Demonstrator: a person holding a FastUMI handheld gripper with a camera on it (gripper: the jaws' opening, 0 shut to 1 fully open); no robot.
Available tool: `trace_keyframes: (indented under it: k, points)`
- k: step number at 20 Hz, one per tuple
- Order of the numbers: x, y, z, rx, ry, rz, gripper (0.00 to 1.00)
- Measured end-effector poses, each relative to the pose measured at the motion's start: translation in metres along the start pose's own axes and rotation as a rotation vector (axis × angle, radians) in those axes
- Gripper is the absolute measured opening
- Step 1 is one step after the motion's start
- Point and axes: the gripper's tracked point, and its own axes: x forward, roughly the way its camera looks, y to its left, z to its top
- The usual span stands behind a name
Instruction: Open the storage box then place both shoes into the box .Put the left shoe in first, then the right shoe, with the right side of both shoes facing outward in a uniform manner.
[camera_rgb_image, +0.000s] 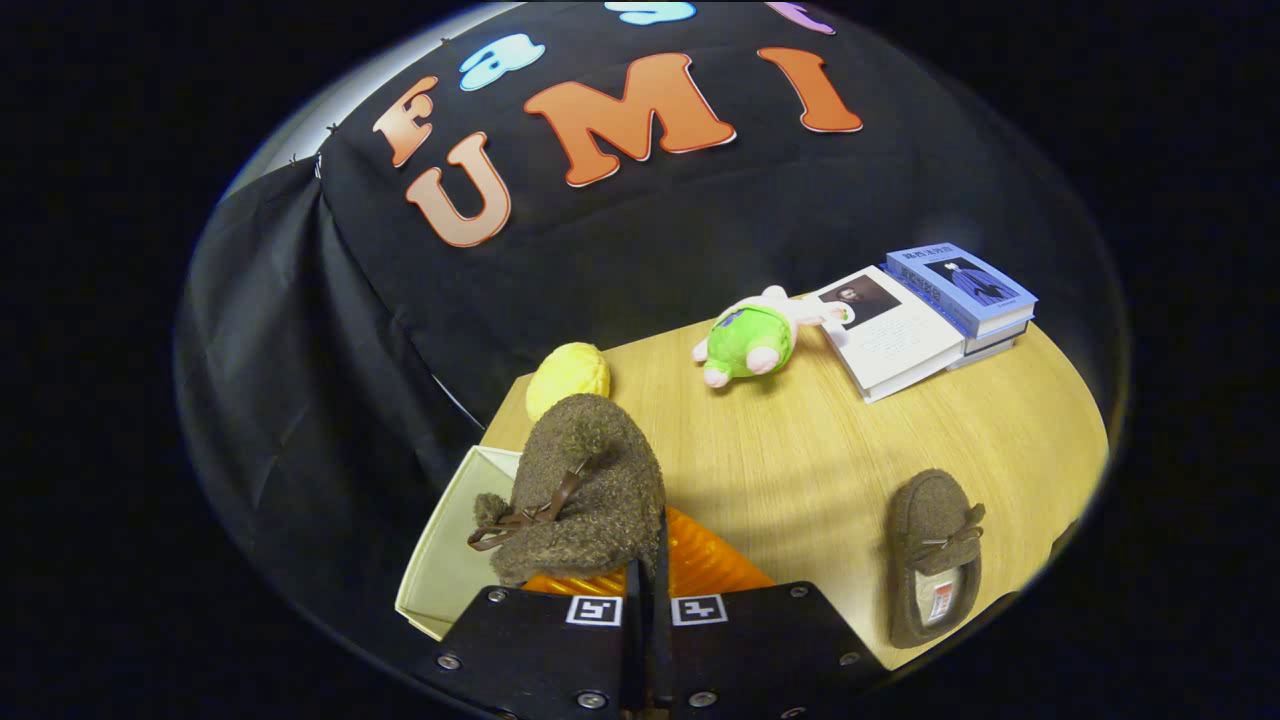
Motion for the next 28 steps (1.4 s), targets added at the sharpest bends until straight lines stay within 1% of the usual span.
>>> trace_keyframes:
  k: [4, 7, 10, 13, 18, 22, 24, 25, 26, 27, 28]
  points:
    - [0.004, 0.044, 0.009, -0.010, 0.004, 0.052, 0.04]
    - [0.018, 0.072, 0.000, -0.011, 0.043, 0.079, 0.04]
    - [0.038, 0.087, -0.021, -0.010, 0.103, 0.068, 0.04]
    - [0.058, 0.090, -0.043, -0.013, 0.158, 0.036, 0.04]
    - [0.077, 0.097, -0.066, -0.037, 0.212, 0.017, 0.04]
    - [0.093, 0.097, -0.097, -0.054, 0.307, -0.014, 0.05]
    - [0.095, 0.097, -0.105, -0.037, 0.339, -0.020, 0.07]
    - [0.095, 0.095, -0.107, -0.015, 0.341, -0.035, 0.13]
    - [0.095, 0.092, -0.109, -0.006, 0.352, -0.048, 0.15]
    - [0.095, 0.092, -0.110, 0.004, 0.360, -0.053, 0.23]
    - [0.095, 0.096, -0.113, 0.014, 0.371, -0.038, 0.26]
